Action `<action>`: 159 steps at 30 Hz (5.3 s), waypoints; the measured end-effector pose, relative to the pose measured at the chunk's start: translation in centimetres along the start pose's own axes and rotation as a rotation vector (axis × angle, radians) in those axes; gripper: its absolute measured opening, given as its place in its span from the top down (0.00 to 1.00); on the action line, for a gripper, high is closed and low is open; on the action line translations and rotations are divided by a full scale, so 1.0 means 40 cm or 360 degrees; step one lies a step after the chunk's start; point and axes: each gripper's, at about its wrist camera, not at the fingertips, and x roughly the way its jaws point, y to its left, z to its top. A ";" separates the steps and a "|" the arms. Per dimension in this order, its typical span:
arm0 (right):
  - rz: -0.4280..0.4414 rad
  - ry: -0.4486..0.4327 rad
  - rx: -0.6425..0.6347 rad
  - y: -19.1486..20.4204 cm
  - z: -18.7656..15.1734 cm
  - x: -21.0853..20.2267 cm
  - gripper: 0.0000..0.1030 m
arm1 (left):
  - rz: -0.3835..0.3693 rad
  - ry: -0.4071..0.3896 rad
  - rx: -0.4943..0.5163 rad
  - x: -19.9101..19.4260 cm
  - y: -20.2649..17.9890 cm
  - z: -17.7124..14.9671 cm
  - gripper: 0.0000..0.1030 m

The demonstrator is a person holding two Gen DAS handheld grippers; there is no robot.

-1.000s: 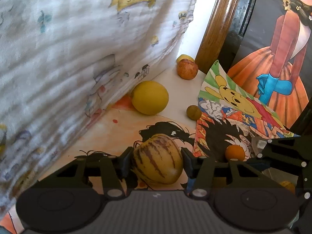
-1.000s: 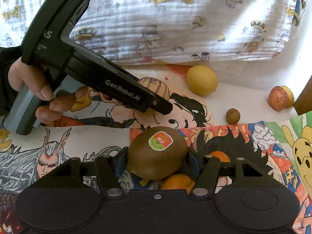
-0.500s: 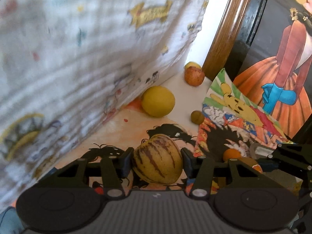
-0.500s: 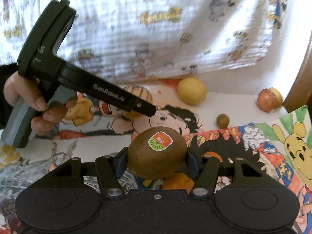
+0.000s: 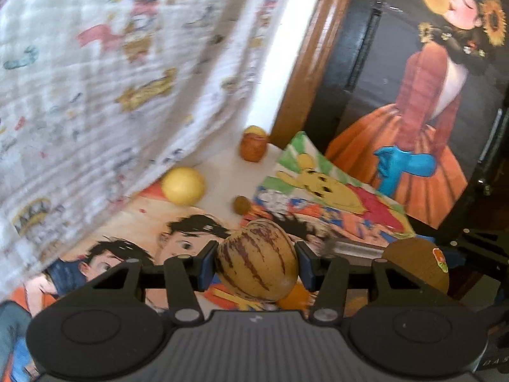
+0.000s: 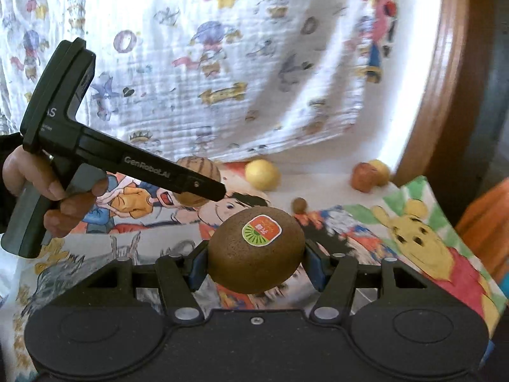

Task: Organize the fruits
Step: 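Carry the melon over the tray with the left tool while the right tool carries the kiwi, then lower the melon into the tray and open the left tool while the right tool releases the kiwi, then withdraw both open tools from the tray, then reach the left tool to a small orange tangerine while the right tool reaches another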

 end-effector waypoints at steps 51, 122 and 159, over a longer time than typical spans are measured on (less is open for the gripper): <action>-0.0272 0.0175 0.0034 0.000 -0.382 -0.189 0.39 | -0.0157 0.0463 0.0853 0.079 -0.402 -0.256 0.46; -0.0089 0.0173 0.0743 0.195 0.081 -0.336 0.01 | 0.0509 0.0003 0.0449 -0.515 0.062 -0.169 0.00; 0.0197 0.0815 0.1079 -0.272 0.106 0.435 0.29 | -0.0051 0.0206 0.0136 0.138 -0.033 -0.096 0.11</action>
